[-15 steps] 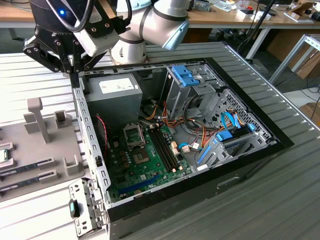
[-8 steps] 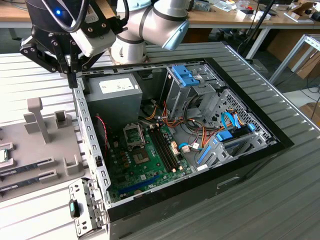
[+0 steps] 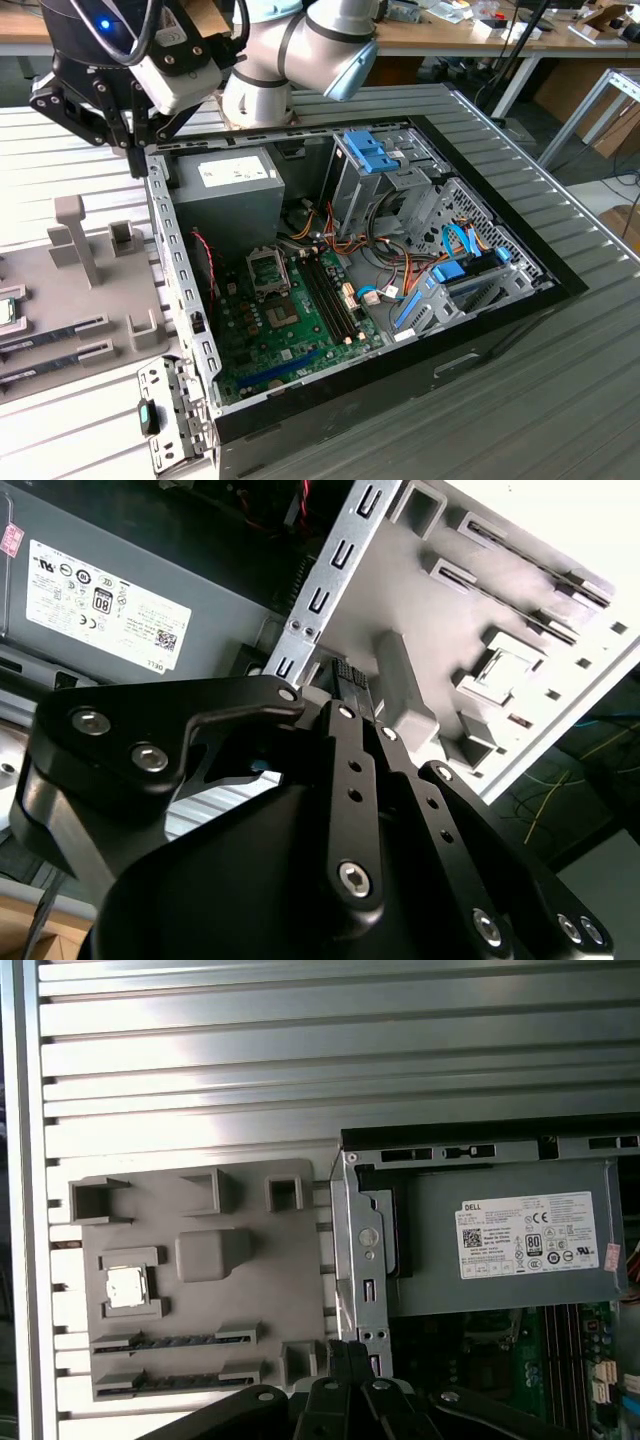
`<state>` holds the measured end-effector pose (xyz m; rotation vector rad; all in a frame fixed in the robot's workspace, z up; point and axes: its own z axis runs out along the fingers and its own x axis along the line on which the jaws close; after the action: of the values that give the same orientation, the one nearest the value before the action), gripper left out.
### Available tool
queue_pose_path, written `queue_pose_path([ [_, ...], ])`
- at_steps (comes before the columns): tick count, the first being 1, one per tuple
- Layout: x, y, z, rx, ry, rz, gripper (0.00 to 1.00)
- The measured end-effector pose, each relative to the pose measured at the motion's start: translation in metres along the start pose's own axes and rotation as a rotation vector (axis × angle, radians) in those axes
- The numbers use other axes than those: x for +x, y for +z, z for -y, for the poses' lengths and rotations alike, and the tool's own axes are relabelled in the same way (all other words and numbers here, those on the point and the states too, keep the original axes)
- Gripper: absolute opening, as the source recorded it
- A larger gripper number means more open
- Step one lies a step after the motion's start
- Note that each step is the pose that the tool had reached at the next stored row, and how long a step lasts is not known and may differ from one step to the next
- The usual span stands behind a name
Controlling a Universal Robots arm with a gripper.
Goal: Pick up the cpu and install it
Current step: 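Reach for the cpu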
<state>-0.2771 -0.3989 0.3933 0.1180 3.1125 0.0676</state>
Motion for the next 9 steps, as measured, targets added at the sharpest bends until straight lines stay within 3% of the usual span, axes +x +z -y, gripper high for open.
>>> queue_pose_path([
  [9,0.0052,-0.0001,0.0004,0.0,0.0,0.0,0.11],
])
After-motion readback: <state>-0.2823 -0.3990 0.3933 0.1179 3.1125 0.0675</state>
